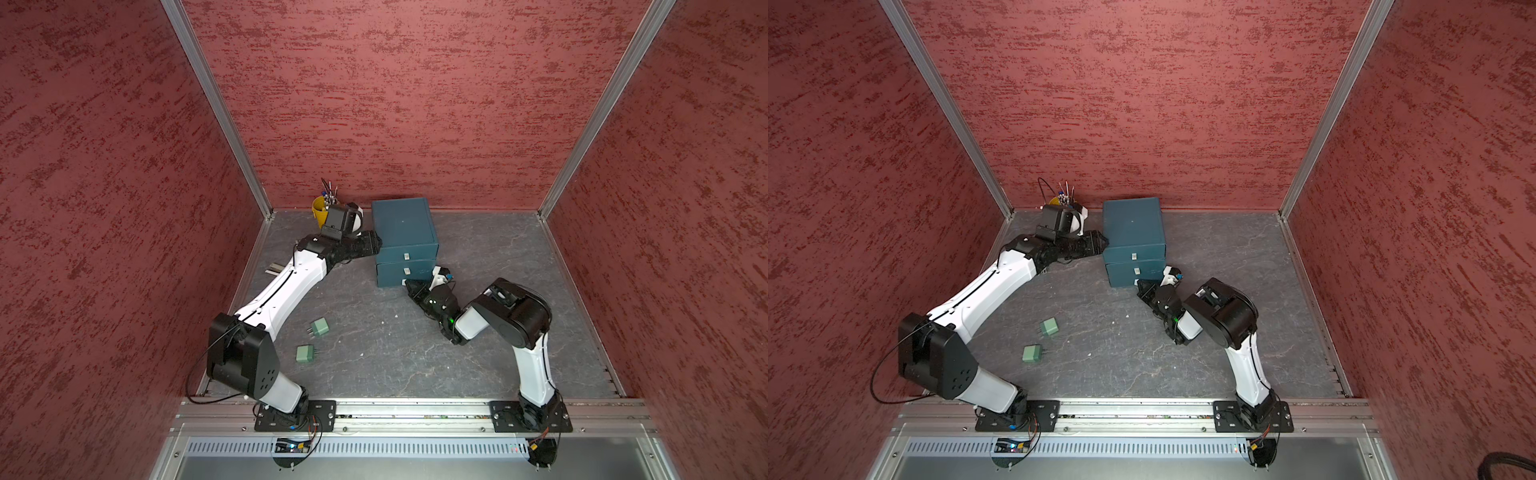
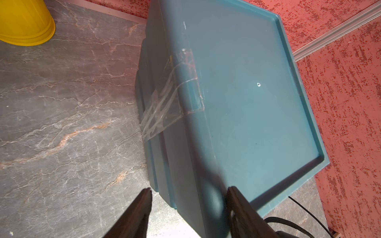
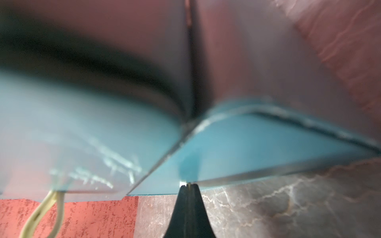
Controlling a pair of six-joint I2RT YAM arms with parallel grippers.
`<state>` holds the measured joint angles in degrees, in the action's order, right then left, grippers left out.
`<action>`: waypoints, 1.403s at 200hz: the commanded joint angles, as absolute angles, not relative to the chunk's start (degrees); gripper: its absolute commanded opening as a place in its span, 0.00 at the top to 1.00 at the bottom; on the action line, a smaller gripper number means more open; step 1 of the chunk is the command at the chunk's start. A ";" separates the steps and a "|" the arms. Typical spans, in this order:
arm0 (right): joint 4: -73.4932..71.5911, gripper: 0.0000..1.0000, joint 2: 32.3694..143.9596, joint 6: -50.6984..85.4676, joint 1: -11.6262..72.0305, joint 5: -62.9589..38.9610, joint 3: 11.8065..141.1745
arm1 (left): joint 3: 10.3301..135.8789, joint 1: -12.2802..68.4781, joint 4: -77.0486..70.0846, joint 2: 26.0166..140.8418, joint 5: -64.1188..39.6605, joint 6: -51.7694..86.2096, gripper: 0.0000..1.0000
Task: Place the plugs into the drawer by color
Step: Open the drawer in the storage box.
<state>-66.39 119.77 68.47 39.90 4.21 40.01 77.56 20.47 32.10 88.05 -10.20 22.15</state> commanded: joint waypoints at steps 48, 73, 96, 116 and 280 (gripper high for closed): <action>-67.85 1.00 117.15 66.45 40.46 3.06 37.47 | 76.98 20.06 35.13 88.05 -9.32 20.92 0.39; -65.27 1.00 113.76 65.04 42.18 3.79 34.51 | 76.98 19.87 35.19 87.98 -9.13 20.83 0.39; -64.21 1.00 110.67 64.11 44.61 5.09 30.46 | 77.12 19.60 35.17 88.08 -9.11 20.92 0.39; -64.77 1.00 108.07 64.70 46.45 6.50 25.55 | 77.16 19.52 35.37 88.00 -8.97 20.92 0.39; -41.47 0.90 85.63 62.42 54.95 13.90 19.49 | 78.48 19.60 37.33 86.84 -7.93 21.55 0.39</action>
